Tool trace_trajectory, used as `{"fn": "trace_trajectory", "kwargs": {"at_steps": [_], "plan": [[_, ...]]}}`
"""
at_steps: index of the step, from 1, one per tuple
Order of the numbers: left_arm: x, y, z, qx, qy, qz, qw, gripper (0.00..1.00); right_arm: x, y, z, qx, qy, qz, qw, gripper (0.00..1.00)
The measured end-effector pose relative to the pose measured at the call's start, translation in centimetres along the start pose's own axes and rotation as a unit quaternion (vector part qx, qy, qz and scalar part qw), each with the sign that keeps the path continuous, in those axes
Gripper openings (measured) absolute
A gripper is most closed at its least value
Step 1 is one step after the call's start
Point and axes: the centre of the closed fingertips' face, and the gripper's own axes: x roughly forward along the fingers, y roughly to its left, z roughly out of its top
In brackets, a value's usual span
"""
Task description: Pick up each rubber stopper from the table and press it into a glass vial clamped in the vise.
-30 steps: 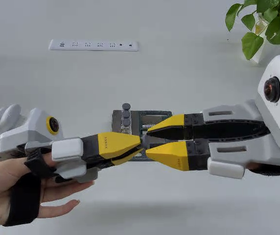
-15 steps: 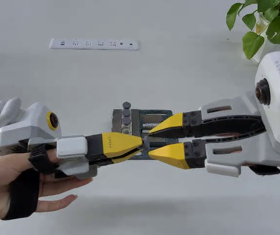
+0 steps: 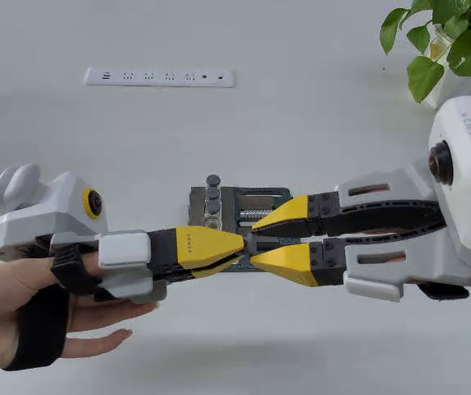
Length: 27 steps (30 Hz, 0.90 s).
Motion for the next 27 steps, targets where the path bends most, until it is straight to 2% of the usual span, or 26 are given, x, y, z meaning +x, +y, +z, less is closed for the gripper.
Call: {"fn": "trace_trajectory", "kwargs": {"at_steps": [6, 15, 27], "plan": [[-0.01, 0.01, -0.01, -0.001, -0.002, -0.001, 1.0, 0.05, -0.04, -0.09, -0.04, 0.003, 0.0, 0.0, 1.0, 0.07], [-0.02, -0.43, 0.11, -0.012, -0.012, -0.019, 0.9997, 0.05, -0.18, -0.17, 0.46, 0.016, -0.014, -0.001, 0.9998, 0.06], [0.05, -0.43, -0.21, -0.008, -0.008, -0.017, 0.9998, 0.05, -0.06, 0.12, 0.38, 0.016, -0.006, 0.002, 0.9998, 0.05]]}}
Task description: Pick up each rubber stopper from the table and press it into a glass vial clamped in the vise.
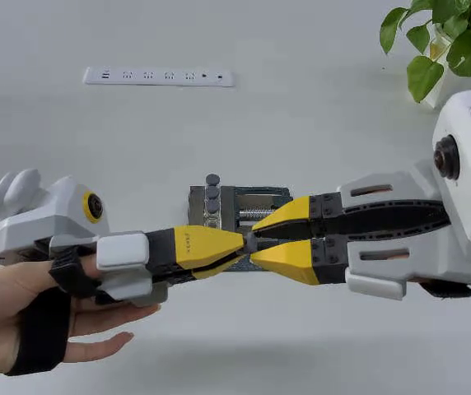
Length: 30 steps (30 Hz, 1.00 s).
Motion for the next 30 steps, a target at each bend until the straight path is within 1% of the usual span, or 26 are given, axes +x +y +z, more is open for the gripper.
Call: {"fn": "trace_trajectory", "kwargs": {"at_steps": [2, 4, 6, 7, 8, 10, 11, 12, 13, 14, 15, 16, 17, 18, 19, 21, 22, 23, 24, 25, 27, 28, 29, 30], "plan": [[0.0, -0.1, -0.1, -0.001, 0.0, 0.0, 1.0, 0.05, 0.0, 0.1, 0.0, 0.003, 0.0, 0.002, 1.0, 0.05], [0.1, -0.1, -0.2, 0.005, 0.001, 0.001, 1.0, 0.05, 0.1, 0.1, 0.0, 0.002, 0.003, 0.003, 1.0, 0.05], [0.1, 0.0, -0.1, 0.018, 0.0, 0.003, 0.9998, 0.05, 0.1, 0.1, -0.2, -0.002, 0.006, 0.002, 1.0, 0.05], [0.1, 0.1, -0.1, 0.03, 0.0, 0.008, 0.9995, 0.06, 0.1, 0.1, -0.3, 0.002, 0.009, 0.004, 1.0, 0.05], [0.0, 0.3, 0.1, 0.039, -0.005, 0.015, 0.9991, 0.09, 0.1, 0.0, -0.4, 0.006, 0.011, 0.003, 0.9999, 0.05], [-0.1, 0.6, 0.4, 0.04, -0.012, 0.026, 0.9988, 0.18, 0.0, -0.1, -0.7, 0.004, 0.018, 0.002, 0.9998, 0.05], [-0.3, 0.9, 0.6, 0.048, -0.014, 0.037, 0.9981, 0.22, -0.1, -0.2, -0.8, 0.004, 0.022, 0.001, 0.9997, 0.05], [-0.5, 1.4, 0.8, 0.08, -0.011, 0.054, 0.9952, 0.26, -0.2, -0.4, -1.0, 0.004, 0.03, -0.002, 0.9995, 0.05], [-0.6, 1.7, 1.0, 0.098, -0.011, 0.067, 0.9928, 0.3, -0.2, -0.5, -1.3, 0.004, 0.039, -0.001, 0.9992, 0.05], [-0.8, 2.1, 1.1, 0.12, -0.009, 0.086, 0.989, 0.35, -0.2, -0.7, -1.4, -0.001, 0.046, -0.003, 0.9989, 0.05], [-1.0, 2.3, 1.1, 0.131, -0.004, 0.095, 0.9868, 0.39, -0.2, -0.7, -1.6, 0.001, 0.053, -0.001, 0.9986, 0.05], [-1.0, 2.5, 1.1, 0.147, 0.001, 0.105, 0.9836, 0.42, -0.3, -0.8, -1.8, 0.0, 0.059, -0.001, 0.9983, 0.05], [-1.2, 2.9, 1.2, 0.174, 0.009, 0.122, 0.9771, 0.45, -0.4, -1.1, -2.0, -0.006, 0.068, -0.004, 0.9976, 0.05], [-1.3, 3.0, 1.1, 0.194, 0.017, 0.131, 0.9721, 0.48, -0.4, -1.2, -2.1, -0.007, 0.074, -0.003, 0.9972, 0.05], [-1.3, 3.2, 1.0, 0.214, 0.024, 0.142, 0.9661, 0.51, -0.4, -1.3, -2.1, -0.01, 0.081, -0.003, 0.9967, 0.05], [-1.4, 3.7, 0.9, 0.223, 0.034, 0.162, 0.9609, 0.61, -0.4, -1.4, -2.4, -0.011, 0.095, -0.002, 0.9954, 0.05], [-1.5, 3.9, 1.0, 0.245, 0.038, 0.17, 0.9537, 0.64, -0.4, -1.6, -2.5, -0.019, 0.104, -0.002, 0.9944, 0.05], [-1.6, 4.1, 1.1, 0.259, 0.04, 0.176, 0.9487, 0.66, -0.3, -1.7, -2.7, -0.02, 0.11, 0.0, 0.9937, 0.05], [-1.7, 4.4, 1.2, 0.275, 0.042, 0.187, 0.9421, 0.66, -0.3, -1.8, -2.9, -0.021, 0.122, 0.002, 0.9924, 0.05], [-1.8, 4.5, 1.4, 0.286, 0.041, 0.194, 0.9375, 0.67, -0.3, -1.9, -3.1, -0.026, 0.129, 0.004, 0.9913, 0.05], [-2.2, 4.9, 1.8, 0.311, 0.039, 0.214, 0.9252, 0.69, -0.2, -2.0, -3.5, -0.033, 0.144, 0.008, 0.989, 0.05], [-2.3, 5.1, 2.0, 0.319, 0.039, 0.222, 0.9205, 0.71, -0.2, -2.1, -3.7, -0.037, 0.152, 0.008, 0.9877, 0.05], [-2.5, 5.4, 2.2, 0.337, 0.041, 0.234, 0.9109, 0.72, -0.2, -2.1, -3.9, -0.036, 0.16, 0.012, 0.9864, 0.05], [-2.7, 5.5, 2.2, 0.345, 0.044, 0.242, 0.9059, 0.75, -0.1, -2.2, -4.0, -0.04, 0.164, 0.013, 0.9856, 0.05]]}}
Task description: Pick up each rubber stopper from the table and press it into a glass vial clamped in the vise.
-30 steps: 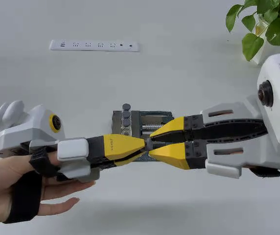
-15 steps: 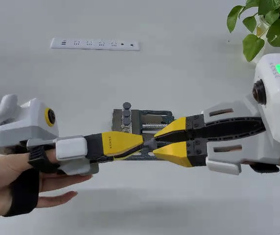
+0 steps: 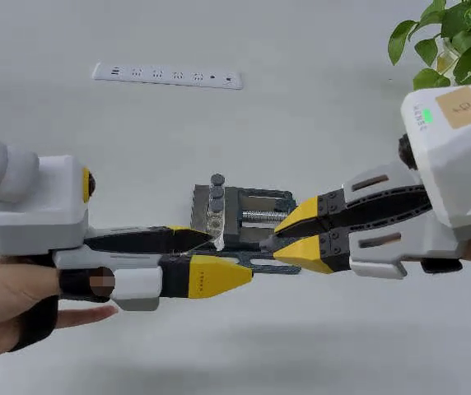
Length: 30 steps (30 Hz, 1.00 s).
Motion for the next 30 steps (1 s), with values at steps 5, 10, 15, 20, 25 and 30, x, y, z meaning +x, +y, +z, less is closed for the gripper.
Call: {"fn": "trace_trajectory", "kwargs": {"at_steps": [5, 10, 15, 20, 25, 30], "plan": [[-0.2, 1.3, -0.5, 0.041, 0.015, 0.042, 0.9982, 0.92, 0.1, -0.2, -0.7, -0.011, 0.027, 0.015, 0.9995, 0.05], [-0.4, 2.2, -1.0, 0.069, 0.026, 0.069, 0.9949, 0.99, 0.3, -0.7, -2.0, -0.027, 0.066, 0.025, 0.9972, 0.05], [-0.9, 3.2, -1.6, 0.123, 0.043, 0.102, 0.9862, 0.99, 0.5, -1.3, -2.3, -0.027, 0.086, 0.035, 0.9953, 0.05], [-1.2, 3.7, -1.7, 0.141, 0.045, 0.121, 0.9816, 0.99, 1.1, -2.4, -2.7, -0.028, 0.113, 0.045, 0.9922, 0.05], [-1.6, 4.3, -1.9, 0.184, 0.064, 0.153, 0.9688, 0.99, 2.1, -4.0, -2.8, -0.033, 0.134, 0.047, 0.9893, 0.05], [-2.3, 5.3, -2.3, 0.21, 0.089, 0.172, 0.9585, 0.99, 3.2, -4.9, -2.4, -0.046, 0.155, 0.059, 0.9851, 0.05]]}}
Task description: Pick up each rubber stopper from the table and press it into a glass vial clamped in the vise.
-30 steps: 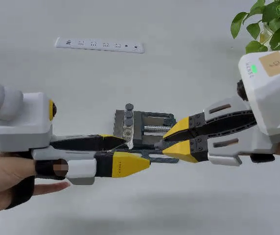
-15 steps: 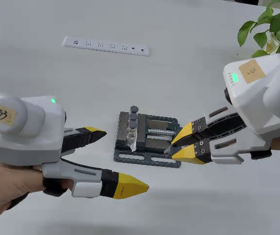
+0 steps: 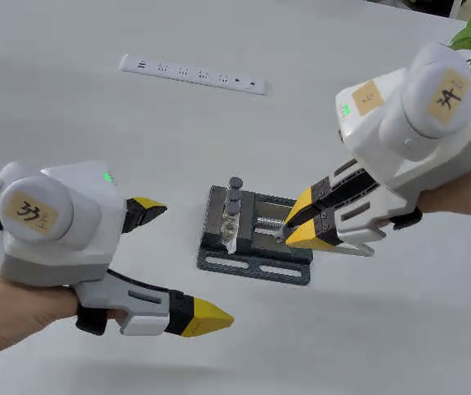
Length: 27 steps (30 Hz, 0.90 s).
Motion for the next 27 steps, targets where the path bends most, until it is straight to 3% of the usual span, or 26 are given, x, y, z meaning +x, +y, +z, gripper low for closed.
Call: {"fn": "trace_trajectory", "kwargs": {"at_steps": [17, 27], "plan": [[-0.2, 1.8, -2.5, 0.036, 0.042, 0.023, 0.9982, 0.99, 3.0, -2.2, 1.4, -0.054, 0.059, 0.043, 0.9959, 0.05], [-0.2, 1.9, -3.0, 0.031, 0.047, 0.025, 0.9981, 0.99, 4.3, -2.9, 1.3, -0.073, 0.085, 0.056, 0.9922, 0.05]]}}
